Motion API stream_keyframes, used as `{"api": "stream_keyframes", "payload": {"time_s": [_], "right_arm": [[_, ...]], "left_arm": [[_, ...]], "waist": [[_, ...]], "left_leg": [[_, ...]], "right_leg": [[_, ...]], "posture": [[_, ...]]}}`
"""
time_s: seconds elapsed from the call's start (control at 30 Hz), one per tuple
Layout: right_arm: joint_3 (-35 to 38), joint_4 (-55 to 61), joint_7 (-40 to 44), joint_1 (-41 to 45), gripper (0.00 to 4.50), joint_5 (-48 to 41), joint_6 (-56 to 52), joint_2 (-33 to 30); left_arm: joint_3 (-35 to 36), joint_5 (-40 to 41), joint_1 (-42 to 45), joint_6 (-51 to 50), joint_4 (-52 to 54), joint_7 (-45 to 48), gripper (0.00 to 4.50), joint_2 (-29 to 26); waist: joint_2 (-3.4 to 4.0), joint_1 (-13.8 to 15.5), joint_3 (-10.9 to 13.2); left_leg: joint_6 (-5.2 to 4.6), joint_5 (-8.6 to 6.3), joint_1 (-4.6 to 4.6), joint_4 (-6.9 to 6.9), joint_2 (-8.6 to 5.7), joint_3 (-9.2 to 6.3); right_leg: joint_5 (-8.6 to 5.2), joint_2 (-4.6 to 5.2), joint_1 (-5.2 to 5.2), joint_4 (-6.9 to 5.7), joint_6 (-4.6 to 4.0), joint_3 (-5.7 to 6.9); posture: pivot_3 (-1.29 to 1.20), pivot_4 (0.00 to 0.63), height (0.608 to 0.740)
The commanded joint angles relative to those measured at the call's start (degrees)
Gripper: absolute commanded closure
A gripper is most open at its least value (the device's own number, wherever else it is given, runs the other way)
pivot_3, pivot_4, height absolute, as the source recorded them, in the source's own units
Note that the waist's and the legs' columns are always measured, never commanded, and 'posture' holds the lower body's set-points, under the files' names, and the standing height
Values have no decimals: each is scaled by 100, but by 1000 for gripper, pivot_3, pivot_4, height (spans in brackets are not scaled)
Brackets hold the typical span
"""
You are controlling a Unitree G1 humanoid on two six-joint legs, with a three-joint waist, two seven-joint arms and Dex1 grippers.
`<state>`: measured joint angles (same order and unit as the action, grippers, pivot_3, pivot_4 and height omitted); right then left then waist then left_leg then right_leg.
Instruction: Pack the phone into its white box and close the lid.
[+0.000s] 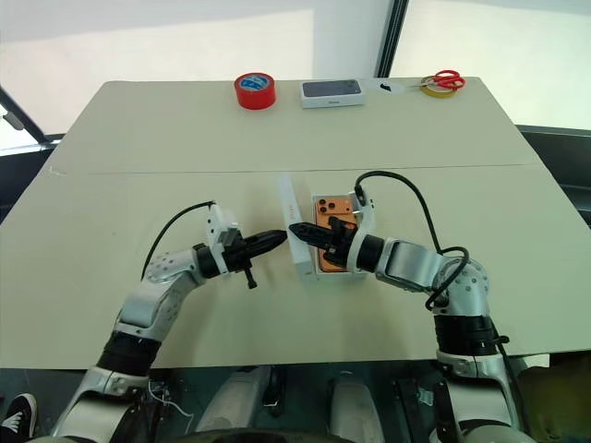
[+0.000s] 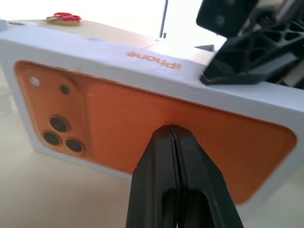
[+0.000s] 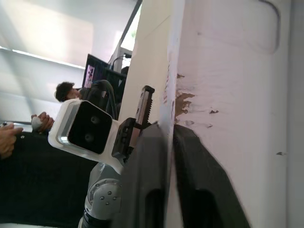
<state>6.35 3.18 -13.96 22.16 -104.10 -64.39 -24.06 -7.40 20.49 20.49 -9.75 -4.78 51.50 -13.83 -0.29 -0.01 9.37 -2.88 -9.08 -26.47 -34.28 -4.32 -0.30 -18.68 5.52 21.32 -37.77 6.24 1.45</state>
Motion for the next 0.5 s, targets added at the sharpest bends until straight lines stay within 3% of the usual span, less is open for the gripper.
{"api": "stream_keyframes", "payload": {"time_s": [0.03,0.07,0.4,0.5], "right_arm": [[155,230,179,-143,2040,339,39,-388],[233,247,270,-198,1680,428,64,-518],[653,402,2056,-510,1680,2069,89,-2102],[574,478,2561,-404,1680,2799,375,-2240]], "left_arm": [[-59,-8,287,122,-97,-181,4500,312],[-113,-68,320,167,-189,-179,4500,373],[-431,-346,507,334,-740,-67,4500,736],[-380,-329,499,293,-744,-33,4500,676]], "waist": [[0,34,0],[-1,53,0],[-3,59,1],[-3,56,1]], "left_leg": [[-1,-1,-1,-1,0,0],[-2,-1,-1,-2,0,0],[-12,-6,-6,-14,2,1],[-11,-7,-5,-14,4,1]], "right_leg": [[0,0,-1,1,0,0],[0,0,-2,2,1,0],[0,-1,-35,10,1,6],[0,-1,-35,11,1,6]], "posture": [[0,150,738],[0,150,738],[0,150,738],[0,150,738]]}}
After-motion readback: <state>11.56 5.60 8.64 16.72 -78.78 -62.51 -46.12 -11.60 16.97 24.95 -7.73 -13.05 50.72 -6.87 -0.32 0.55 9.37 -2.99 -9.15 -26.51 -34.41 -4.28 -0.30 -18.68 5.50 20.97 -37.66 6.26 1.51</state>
